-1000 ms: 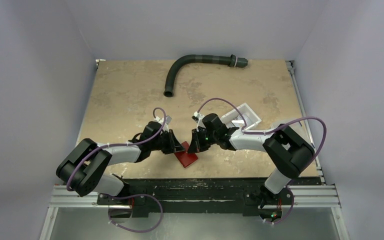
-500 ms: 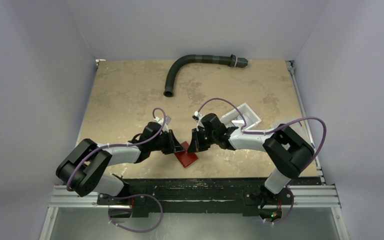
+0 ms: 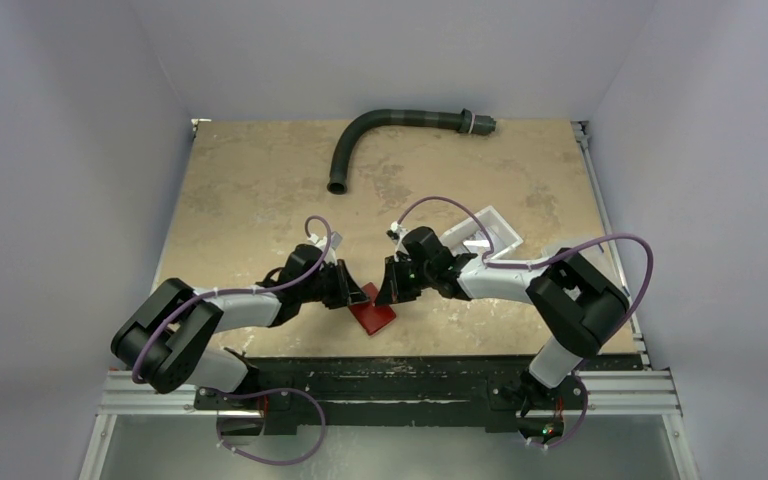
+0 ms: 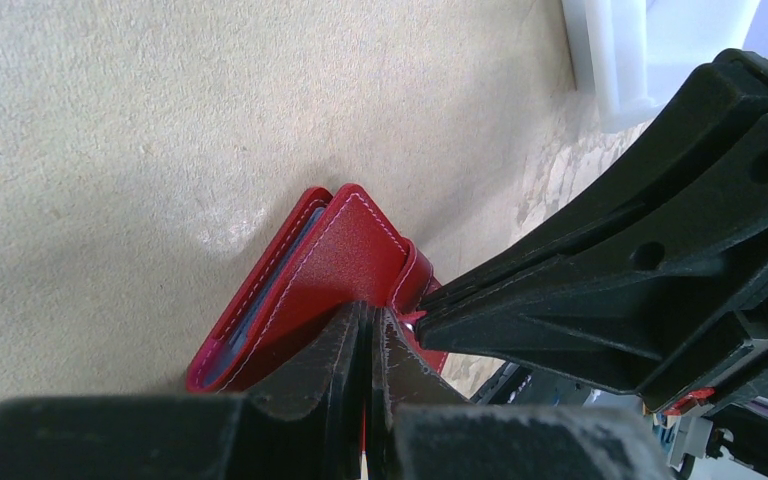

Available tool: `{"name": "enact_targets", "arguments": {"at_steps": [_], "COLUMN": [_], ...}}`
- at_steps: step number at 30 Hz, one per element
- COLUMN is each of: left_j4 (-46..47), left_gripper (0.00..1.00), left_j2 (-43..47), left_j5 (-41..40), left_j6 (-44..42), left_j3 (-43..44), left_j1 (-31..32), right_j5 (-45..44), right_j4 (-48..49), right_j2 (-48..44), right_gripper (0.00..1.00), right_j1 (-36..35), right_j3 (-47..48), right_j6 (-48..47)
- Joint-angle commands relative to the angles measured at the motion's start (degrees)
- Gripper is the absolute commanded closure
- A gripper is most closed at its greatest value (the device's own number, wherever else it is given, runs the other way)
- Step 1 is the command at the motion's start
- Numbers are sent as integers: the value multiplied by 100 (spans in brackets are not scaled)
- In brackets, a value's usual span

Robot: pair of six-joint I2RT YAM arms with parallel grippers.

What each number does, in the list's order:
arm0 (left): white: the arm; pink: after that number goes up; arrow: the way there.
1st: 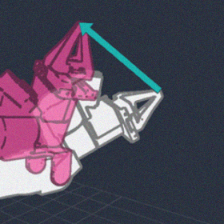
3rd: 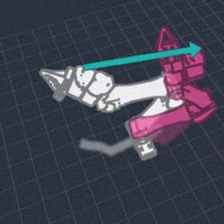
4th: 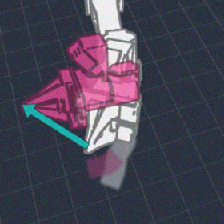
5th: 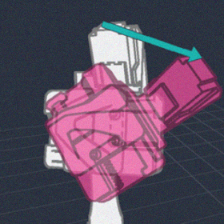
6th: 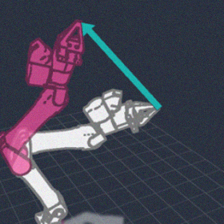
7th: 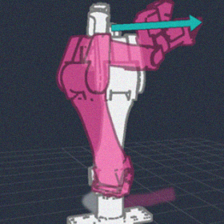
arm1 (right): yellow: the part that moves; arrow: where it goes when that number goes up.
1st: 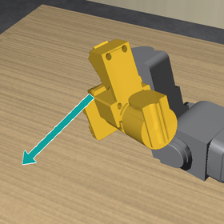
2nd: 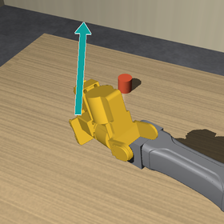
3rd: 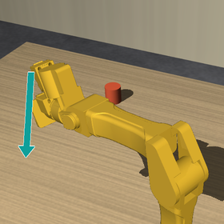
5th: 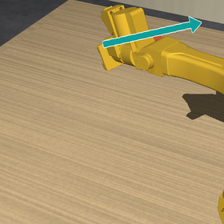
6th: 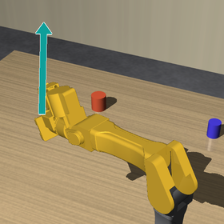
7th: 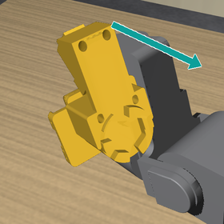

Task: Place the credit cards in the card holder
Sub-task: Close the card holder at the center of the board.

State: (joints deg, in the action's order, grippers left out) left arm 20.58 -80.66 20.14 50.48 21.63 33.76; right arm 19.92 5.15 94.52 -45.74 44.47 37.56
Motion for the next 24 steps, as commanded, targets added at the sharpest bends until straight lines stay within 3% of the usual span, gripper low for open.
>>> {"name": "enact_targets", "arguments": {"at_steps": [1, 17, 24], "left_j4": [-190, -175, -151], "left_gripper": [100, 100, 100], "left_j2": [49, 46, -12], "left_j5": [-139, -131, -114], "left_j6": [-8, -6, 1], "left_j3": [-128, -129, -92], "left_j1": [-27, -28, -29], "right_j5": [-511, -674, -343], "right_j4": [-233, -266, -198], "right_j2": [-4, -89, 243], "right_gripper": [100, 100, 100], "right_j1": [86, 199, -5], "right_j3": [50, 2, 270], "right_j6": [32, 219, -133]}}
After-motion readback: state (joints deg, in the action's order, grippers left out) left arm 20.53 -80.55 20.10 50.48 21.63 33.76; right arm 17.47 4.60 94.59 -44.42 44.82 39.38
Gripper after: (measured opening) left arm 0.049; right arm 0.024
